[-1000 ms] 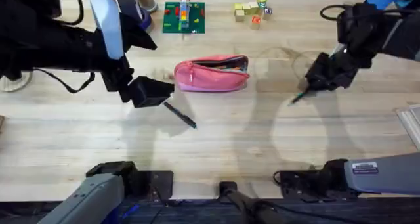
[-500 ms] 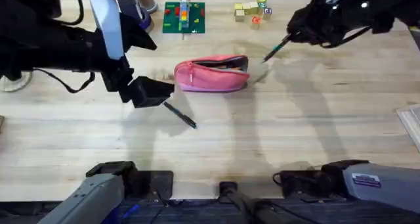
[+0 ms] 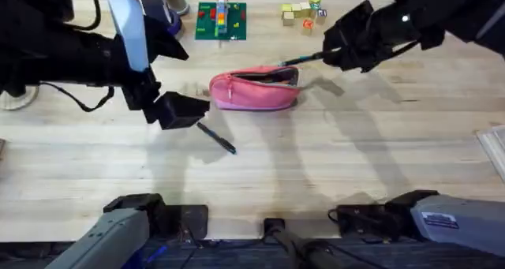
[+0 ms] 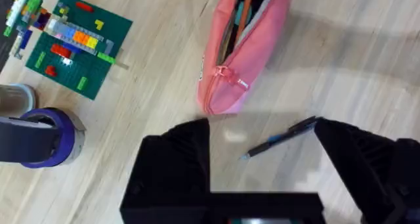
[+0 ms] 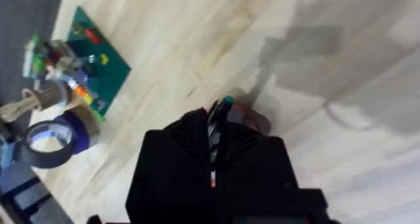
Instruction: Unzip the bag, pick up the pens from the table one at a time and place them inside, then zip the bag closed.
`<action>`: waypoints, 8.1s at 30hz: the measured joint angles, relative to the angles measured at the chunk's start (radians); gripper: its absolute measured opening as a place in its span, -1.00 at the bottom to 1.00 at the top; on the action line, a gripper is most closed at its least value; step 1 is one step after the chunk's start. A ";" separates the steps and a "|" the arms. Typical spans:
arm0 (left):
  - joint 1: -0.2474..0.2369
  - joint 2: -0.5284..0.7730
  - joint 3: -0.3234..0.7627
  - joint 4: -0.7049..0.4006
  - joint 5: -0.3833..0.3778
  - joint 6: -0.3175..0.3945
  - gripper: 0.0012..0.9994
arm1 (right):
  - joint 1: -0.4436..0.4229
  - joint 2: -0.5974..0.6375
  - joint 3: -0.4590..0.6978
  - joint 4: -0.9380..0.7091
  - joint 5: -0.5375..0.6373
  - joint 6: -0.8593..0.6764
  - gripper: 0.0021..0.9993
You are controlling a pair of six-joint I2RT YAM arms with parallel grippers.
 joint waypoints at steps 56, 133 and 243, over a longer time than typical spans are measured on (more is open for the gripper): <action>0.000 0.000 0.000 -0.002 0.000 0.000 0.99 | 0.282 0.209 0.001 0.089 0.042 0.594 -0.94; 0.552 -0.053 0.001 -0.084 0.032 0.324 0.99 | 0.687 -0.049 0.002 0.118 -0.080 -1.095 1.00; 0.653 0.204 0.001 -0.189 0.207 0.855 0.99 | 0.610 0.007 0.017 0.032 0.221 -1.566 -0.93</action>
